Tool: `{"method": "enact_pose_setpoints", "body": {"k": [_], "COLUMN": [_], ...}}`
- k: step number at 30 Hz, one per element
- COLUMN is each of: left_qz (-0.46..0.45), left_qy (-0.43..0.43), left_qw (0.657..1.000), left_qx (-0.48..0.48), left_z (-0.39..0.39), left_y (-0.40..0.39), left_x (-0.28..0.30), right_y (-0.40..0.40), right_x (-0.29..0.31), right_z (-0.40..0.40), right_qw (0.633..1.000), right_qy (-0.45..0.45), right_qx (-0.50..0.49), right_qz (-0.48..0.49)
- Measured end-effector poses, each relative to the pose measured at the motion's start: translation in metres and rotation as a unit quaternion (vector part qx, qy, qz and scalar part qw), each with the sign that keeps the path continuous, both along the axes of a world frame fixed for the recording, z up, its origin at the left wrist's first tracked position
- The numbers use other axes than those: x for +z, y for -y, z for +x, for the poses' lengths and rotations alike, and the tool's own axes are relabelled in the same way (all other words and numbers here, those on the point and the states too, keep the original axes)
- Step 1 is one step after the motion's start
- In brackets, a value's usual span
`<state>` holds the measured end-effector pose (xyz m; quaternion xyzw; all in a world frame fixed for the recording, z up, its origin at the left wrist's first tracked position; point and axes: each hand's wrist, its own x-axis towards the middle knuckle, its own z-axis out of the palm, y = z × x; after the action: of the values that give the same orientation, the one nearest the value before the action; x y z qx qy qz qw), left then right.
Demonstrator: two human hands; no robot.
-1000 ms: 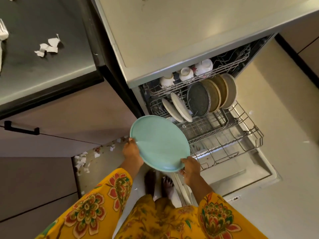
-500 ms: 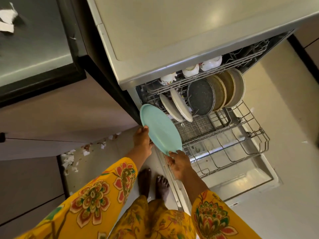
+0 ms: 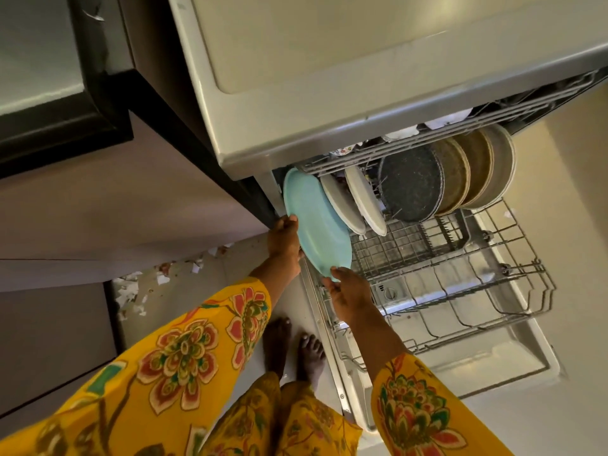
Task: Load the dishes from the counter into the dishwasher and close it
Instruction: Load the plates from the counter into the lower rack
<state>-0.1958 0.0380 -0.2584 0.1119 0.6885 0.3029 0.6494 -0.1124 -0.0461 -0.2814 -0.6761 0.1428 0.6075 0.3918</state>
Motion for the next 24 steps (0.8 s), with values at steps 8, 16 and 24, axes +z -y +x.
{"method": "enact_pose_setpoints", "body": {"k": [8, 16, 24], "left_qz": [0.049, 0.124, 0.131], "left_qy": [-0.104, -0.167, -0.162], "left_qw": [0.993, 0.978, 0.978], "left_qx": [0.002, -0.010, -0.030], "left_z": [0.013, 0.022, 0.021], "left_y": [0.005, 0.007, -0.003], "left_x": [-0.014, 0.002, 0.005], "right_y": [0.003, -0.001, -0.008], "right_x": [0.009, 0.019, 0.012], "right_z": [0.002, -0.005, -0.004], "right_qw": [0.996, 0.988, 0.987], "right_qy": [0.055, 0.058, 0.051], "right_qx": [-0.062, -0.144, -0.150], "right_qz": [-0.017, -0.016, 0.002]}}
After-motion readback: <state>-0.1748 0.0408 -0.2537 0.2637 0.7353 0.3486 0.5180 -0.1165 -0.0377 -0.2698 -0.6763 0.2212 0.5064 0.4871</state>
